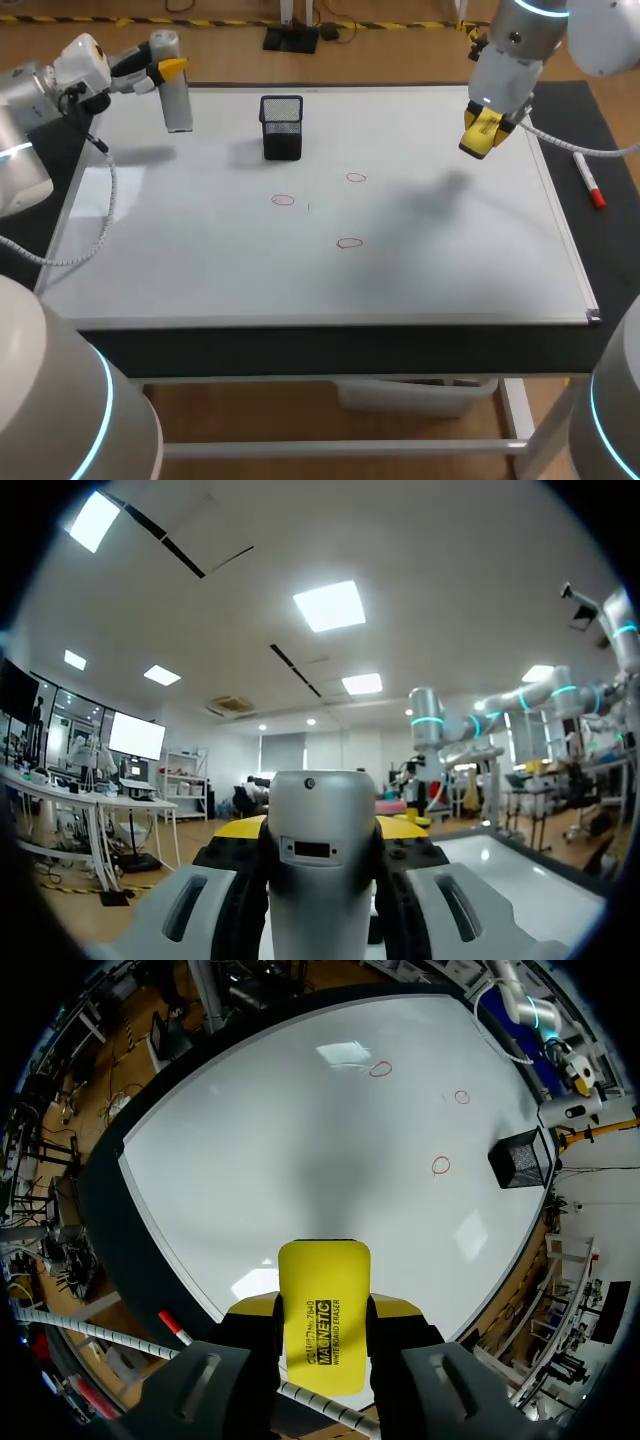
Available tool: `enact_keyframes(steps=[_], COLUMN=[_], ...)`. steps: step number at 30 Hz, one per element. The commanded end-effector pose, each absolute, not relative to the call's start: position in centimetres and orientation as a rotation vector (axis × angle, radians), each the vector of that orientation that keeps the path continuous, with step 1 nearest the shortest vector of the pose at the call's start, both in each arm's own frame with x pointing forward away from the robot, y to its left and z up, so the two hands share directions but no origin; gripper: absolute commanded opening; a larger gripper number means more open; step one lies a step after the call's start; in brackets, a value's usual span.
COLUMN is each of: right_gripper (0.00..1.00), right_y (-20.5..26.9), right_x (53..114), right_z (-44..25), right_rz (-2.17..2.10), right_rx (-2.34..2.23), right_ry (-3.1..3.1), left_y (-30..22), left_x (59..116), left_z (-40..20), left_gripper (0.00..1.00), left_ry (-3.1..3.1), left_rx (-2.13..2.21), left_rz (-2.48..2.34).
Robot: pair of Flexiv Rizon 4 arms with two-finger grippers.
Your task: Pick up the inspection probe, press it on each red-marked spot on the whiteboard one by one, put down the probe, pick up the eraser, and wipe off all the red marks.
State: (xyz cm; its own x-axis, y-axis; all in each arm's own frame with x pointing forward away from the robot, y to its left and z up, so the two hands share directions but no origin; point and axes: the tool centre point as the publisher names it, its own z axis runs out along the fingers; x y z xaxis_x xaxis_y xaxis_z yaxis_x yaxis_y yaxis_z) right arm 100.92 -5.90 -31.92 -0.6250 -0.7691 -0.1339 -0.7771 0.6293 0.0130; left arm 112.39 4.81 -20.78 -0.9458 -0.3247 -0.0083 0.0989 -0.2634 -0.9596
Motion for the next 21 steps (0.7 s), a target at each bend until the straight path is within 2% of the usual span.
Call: enact_keyframes(steps=[1,11,21], right_gripper=[0.00,0.00,0.00], right_y=[-5.9,-5.9,-1.9], right_x=[101.0,101.0,99.7], right_z=[-31.9,-32.0,-31.9], right_rz=[0.102,0.088,0.032], right_rx=[-1.305,-1.341,-1.528], right_ry=[2.732,2.734,2.666], left_y=[5.2,5.2,5.2], left_x=[112.3,112.3,112.3], left_z=[-20.7,-20.7,-20.7], left_gripper=[0.00,0.00,0.00], left_ry=[1.704,1.704,1.704], left_rx=[-0.275,-0.275,-0.275], left_rz=[-2.291,-2.291,-2.291])
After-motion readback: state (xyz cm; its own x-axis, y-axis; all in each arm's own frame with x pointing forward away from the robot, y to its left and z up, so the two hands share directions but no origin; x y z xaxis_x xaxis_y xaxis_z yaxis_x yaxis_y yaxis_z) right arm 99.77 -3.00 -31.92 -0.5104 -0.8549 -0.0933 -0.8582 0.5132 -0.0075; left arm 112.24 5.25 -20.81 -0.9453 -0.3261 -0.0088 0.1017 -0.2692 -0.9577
